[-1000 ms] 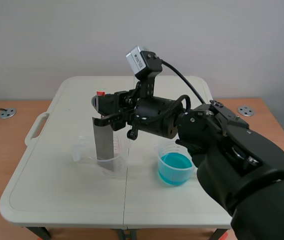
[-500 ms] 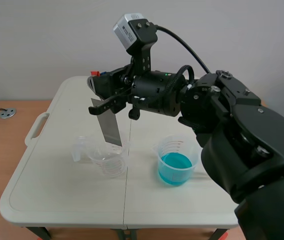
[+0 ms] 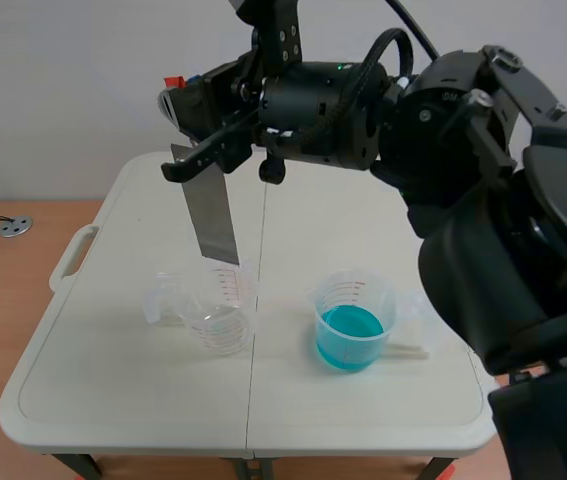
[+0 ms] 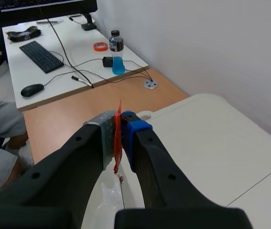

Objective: Hold the metal plate by the orange handle, dip it into the blue solution, take it out and point at it, then put the plate back in the beaker on the left.
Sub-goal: 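Move the plate over the blue solution, then point at the plate with the left hand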

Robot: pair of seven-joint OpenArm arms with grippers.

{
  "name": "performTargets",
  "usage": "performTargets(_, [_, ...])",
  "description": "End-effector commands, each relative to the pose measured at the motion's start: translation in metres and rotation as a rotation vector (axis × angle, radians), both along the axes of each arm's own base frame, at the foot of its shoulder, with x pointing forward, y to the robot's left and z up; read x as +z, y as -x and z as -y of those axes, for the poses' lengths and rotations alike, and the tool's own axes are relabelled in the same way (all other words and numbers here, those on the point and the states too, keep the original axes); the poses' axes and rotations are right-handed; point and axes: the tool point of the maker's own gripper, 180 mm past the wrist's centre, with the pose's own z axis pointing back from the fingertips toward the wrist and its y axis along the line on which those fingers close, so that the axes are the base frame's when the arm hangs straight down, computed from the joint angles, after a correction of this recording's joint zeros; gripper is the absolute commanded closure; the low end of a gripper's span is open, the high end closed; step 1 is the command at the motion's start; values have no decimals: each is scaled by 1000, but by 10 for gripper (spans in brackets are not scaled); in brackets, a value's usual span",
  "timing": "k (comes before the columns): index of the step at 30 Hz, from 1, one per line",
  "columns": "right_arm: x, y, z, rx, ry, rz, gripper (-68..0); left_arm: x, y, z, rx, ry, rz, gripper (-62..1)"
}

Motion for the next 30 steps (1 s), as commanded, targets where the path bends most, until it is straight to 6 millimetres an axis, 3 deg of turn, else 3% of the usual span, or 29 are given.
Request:
performTargets(1, [21,2,-2,23,-30,49,-11,5,-9,-2,-2,-2,30,-47])
performTargets(8, [34,20,0,32,-7,75,-11,35,-65,-15,-4,-41,199,-47])
performTargets(12, [38,30,6,19,15,88,-11,64,-101,-17,-19,-58,327,-47])
performTargets(17, [41,40,17,3,43,114,-11,108,-141,-6,-51,-35,520,-47])
performTargets(22, [46,49,33,-3,31,120,-11,142,-167,13,-86,8,661,-47])
performTargets(30, [41,51,67,-45,25,87,-11,171,-197,27,-126,47,790,-47])
